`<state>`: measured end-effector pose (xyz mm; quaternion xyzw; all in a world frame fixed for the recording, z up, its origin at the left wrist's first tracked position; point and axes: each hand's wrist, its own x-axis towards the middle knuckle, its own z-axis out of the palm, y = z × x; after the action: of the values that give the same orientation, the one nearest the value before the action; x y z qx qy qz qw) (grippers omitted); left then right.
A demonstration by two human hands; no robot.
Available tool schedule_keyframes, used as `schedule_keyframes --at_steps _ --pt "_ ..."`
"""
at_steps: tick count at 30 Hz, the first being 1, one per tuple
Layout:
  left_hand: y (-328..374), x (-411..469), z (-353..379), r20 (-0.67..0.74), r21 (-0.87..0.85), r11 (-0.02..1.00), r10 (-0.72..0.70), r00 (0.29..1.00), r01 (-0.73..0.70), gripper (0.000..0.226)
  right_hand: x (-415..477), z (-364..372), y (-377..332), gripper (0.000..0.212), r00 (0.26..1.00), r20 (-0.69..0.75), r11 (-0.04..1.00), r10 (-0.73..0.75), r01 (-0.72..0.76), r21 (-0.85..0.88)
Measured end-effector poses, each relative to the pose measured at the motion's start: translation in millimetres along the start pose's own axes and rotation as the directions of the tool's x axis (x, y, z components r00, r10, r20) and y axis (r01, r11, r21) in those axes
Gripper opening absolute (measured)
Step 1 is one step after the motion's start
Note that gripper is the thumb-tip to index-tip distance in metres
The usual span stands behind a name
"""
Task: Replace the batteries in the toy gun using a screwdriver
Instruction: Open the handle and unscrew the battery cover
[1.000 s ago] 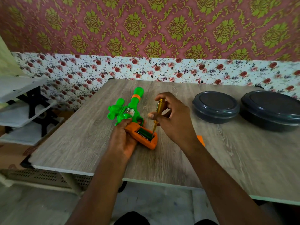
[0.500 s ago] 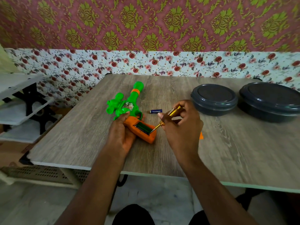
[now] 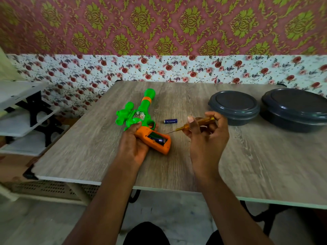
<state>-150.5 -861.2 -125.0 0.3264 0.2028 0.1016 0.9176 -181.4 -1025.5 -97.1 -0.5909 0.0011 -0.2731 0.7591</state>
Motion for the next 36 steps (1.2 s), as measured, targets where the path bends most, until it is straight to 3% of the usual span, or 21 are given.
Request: schedule_keyframes --at_steps 4,7,9,11,14,16,18,23,26,28,31,36 --pt "0 -3 2 0.03 0.004 1.0 0.02 0.999 -0.02 0.044 11 7 -9 0.048 0.933 0.319 0.982 -0.168 0.185 -0.023" --pt "1 -5 3 0.05 -0.015 1.0 0.008 0.999 -0.007 0.045 19 10 -14 0.055 0.804 0.542 0.955 -0.244 0.297 -0.012" --pt "1 -5 2 0.045 -0.023 1.0 0.0 0.999 0.001 0.043 25 11 -13 0.055 0.711 0.646 0.891 -0.279 0.442 -0.102" --pt "2 -6 3 0.04 -0.03 1.0 0.004 0.999 -0.003 0.042 30 14 -9 0.049 0.625 0.744 0.794 -0.237 0.566 -0.222" --pt "3 -10 7 0.042 -0.012 1.0 -0.006 0.999 0.006 0.033 28 16 -6 0.043 0.55 0.835 0.623 -0.013 0.658 -0.423" --pt "3 -10 8 0.034 0.007 1.0 -0.007 0.999 0.007 0.029 24 18 -6 0.043 0.555 0.822 0.521 0.127 0.668 -0.532" --pt "2 -10 7 0.015 0.022 1.0 0.003 1.0 -0.003 0.038 20 20 -4 0.041 0.571 0.806 0.519 0.154 0.648 -0.558" --pt "-1 -10 7 0.039 -0.014 1.0 0.028 0.999 -0.027 0.05 32 19 -4 0.027 0.697 0.713 0.556 0.074 0.565 -0.61" --pt "0 -12 10 0.013 0.027 0.997 0.067 0.998 -0.067 0.027 51 20 1 0.022 0.778 0.628 0.534 -0.002 0.532 -0.657" --pt "0 -14 13 -0.011 0.058 0.994 0.093 0.996 -0.092 0.023 63 24 7 0.022 0.784 0.62 0.455 0.022 0.544 -0.704" --pt "-1 -19 17 -0.008 0.039 0.985 0.167 0.986 -0.166 0.034 70 31 17 0.03 0.745 0.641 0.325 0.185 0.57 -0.755" --pt "-4 -27 21 -0.062 0.124 0.947 0.307 0.95 -0.298 0.03 74 33 24 0.031 0.706 0.657 0.299 0.264 0.588 -0.752"
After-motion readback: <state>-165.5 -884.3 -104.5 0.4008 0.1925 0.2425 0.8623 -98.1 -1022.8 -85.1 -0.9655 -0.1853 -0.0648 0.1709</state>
